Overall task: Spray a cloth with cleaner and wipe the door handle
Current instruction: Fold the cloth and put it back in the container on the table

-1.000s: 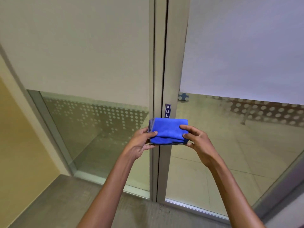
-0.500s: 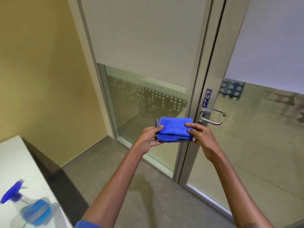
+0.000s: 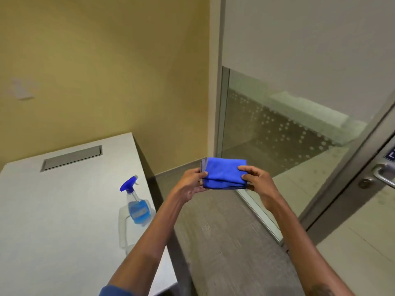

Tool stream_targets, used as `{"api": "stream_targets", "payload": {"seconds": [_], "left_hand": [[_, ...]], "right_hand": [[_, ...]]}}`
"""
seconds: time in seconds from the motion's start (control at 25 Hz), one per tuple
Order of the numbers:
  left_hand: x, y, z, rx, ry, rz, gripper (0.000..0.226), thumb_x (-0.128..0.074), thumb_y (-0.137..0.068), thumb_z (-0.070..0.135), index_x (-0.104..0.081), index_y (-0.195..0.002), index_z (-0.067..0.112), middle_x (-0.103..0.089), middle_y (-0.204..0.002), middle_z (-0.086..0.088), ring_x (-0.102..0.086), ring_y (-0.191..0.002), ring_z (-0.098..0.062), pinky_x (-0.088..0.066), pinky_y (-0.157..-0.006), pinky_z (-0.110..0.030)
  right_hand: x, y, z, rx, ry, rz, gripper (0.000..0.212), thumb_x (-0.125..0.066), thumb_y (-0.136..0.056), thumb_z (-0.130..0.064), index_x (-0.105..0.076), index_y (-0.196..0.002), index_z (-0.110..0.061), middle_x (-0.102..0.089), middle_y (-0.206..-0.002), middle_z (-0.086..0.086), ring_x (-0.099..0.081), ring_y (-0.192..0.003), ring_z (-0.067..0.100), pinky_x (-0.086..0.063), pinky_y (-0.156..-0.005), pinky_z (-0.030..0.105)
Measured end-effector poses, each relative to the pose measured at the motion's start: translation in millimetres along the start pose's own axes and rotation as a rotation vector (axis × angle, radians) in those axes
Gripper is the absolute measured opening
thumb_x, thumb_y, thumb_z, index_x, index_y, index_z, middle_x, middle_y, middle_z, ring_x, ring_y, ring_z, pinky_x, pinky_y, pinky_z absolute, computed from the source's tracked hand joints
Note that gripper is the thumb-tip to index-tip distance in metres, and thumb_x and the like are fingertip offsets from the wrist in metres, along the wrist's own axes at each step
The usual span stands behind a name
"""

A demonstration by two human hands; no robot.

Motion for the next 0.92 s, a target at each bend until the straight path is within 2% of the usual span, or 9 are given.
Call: {"api": "stream_targets", "payload": {"seconds": [0.16, 0.2, 0.32, 0.4, 0.52, 0.6, 0.76, 0.84, 0.92], "left_hand": [[92.0, 15.9, -14.2, 0.014, 0.026, 0.108, 0.032, -0.053, -0.104, 0.000, -0.057, -0.136, -0.003, -0.065, -0.122, -0.017, -0.065, -0.110, -0.032, -0.056, -0.101, -0.048], [112.6, 19.1, -20.4, 0.021, 0.023, 0.134, 0.032, -0.053, -0.104, -0.001, -0.056, -0.136, -0.005, -0.064, -0.123, -0.019, -0.064, -0.111, -0.032, -0.055, -0.101, -0.049], [176.9, 30.8, -41.7, 0.031, -0.006, 0.230, 0.032, -0.054, -0.103, -0.001, -0.056, -0.134, -0.009, -0.063, -0.120, -0.022, -0.063, -0.108, -0.033, -0.058, -0.085, -0.039], [216.4, 37.7, -56.5, 0.023, -0.024, 0.309, 0.032, -0.056, -0.102, -0.001, -0.058, -0.133, -0.011, -0.065, -0.118, -0.023, -0.063, -0.105, -0.033, -0.058, -0.083, -0.037], [270.6, 48.2, -84.0, 0.023, -0.007, 0.432, 0.033, -0.062, -0.099, -0.001, -0.059, -0.130, -0.011, -0.066, -0.127, -0.029, -0.066, -0.107, -0.035, -0.057, -0.097, -0.047], [300.1, 55.5, -104.4, 0.035, 0.026, 0.499, 0.036, -0.066, -0.096, -0.001, -0.060, -0.130, -0.013, -0.066, -0.129, -0.031, -0.067, -0.105, -0.037, -0.056, -0.101, -0.049], [344.2, 67.9, -141.0, 0.091, 0.104, 0.637, 0.050, -0.070, -0.091, -0.007, -0.055, -0.138, -0.012, -0.064, -0.134, -0.031, -0.068, -0.106, -0.041, -0.060, -0.093, -0.046], [353.5, 71.5, -154.6, 0.107, 0.130, 0.696, 0.070, -0.072, -0.089, -0.010, -0.040, -0.152, -0.008, -0.058, -0.144, -0.029, -0.064, -0.121, -0.044, -0.057, -0.101, -0.052], [358.2, 71.0, -165.4, 0.083, 0.067, 0.746, 0.074, -0.072, -0.088, -0.009, -0.039, -0.154, -0.004, -0.054, -0.149, -0.023, -0.058, -0.131, -0.042, -0.052, -0.108, -0.056]], "right_hand": [[-91.0, -15.3, 23.3, -0.033, 0.043, -0.110, 0.033, -0.061, -0.091, 0.005, -0.076, -0.097, -0.024, -0.069, -0.094, 0.000, -0.058, -0.083, 0.013, -0.050, -0.079, 0.030], [-110.9, -17.7, 30.2, -0.043, 0.065, -0.132, 0.034, -0.062, -0.090, 0.005, -0.076, -0.096, -0.024, -0.067, -0.092, 0.001, -0.058, -0.081, 0.012, -0.050, -0.076, 0.027], [-175.1, -20.4, 53.1, -0.084, 0.131, -0.223, 0.035, -0.060, -0.089, 0.007, -0.077, -0.102, -0.022, -0.066, -0.089, 0.002, -0.057, -0.074, 0.009, -0.052, -0.070, 0.021], [-216.0, -18.4, 69.9, -0.110, 0.162, -0.291, 0.037, -0.059, -0.088, 0.009, -0.076, -0.108, -0.018, -0.066, -0.095, 0.006, -0.058, -0.078, 0.012, -0.053, -0.076, 0.025], [-270.1, -13.4, 95.8, -0.134, 0.219, -0.363, 0.039, -0.059, -0.088, 0.011, -0.074, -0.112, -0.016, -0.067, -0.108, 0.009, -0.061, -0.093, 0.019, -0.055, -0.091, 0.036], [-298.8, -10.4, 111.8, -0.161, 0.252, -0.392, 0.038, -0.059, -0.089, 0.012, -0.074, -0.115, -0.012, -0.067, -0.110, 0.009, -0.063, -0.096, 0.020, -0.055, -0.094, 0.036], [-343.3, -6.6, 146.2, -0.236, 0.294, -0.430, 0.038, -0.058, -0.090, 0.014, -0.074, -0.120, -0.004, -0.065, -0.108, 0.010, -0.060, -0.094, 0.021, -0.054, -0.086, 0.031], [-357.0, -5.1, 162.3, -0.274, 0.303, -0.421, 0.039, -0.057, -0.090, 0.015, -0.072, -0.123, -0.001, -0.064, -0.108, 0.012, -0.059, -0.094, 0.022, -0.052, -0.080, 0.028], [-364.6, -4.7, 177.4, -0.305, 0.330, -0.398, 0.037, -0.058, -0.091, 0.015, -0.071, -0.123, 0.002, -0.065, -0.107, 0.013, -0.059, -0.093, 0.023, -0.051, -0.079, 0.029]]}}
Point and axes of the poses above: each hand's wrist, its own y-axis away from the middle knuckle, its own x-axis out of the back of the hand, z = x × y, the point moved 8 cm from there along -y, towards the middle knuckle
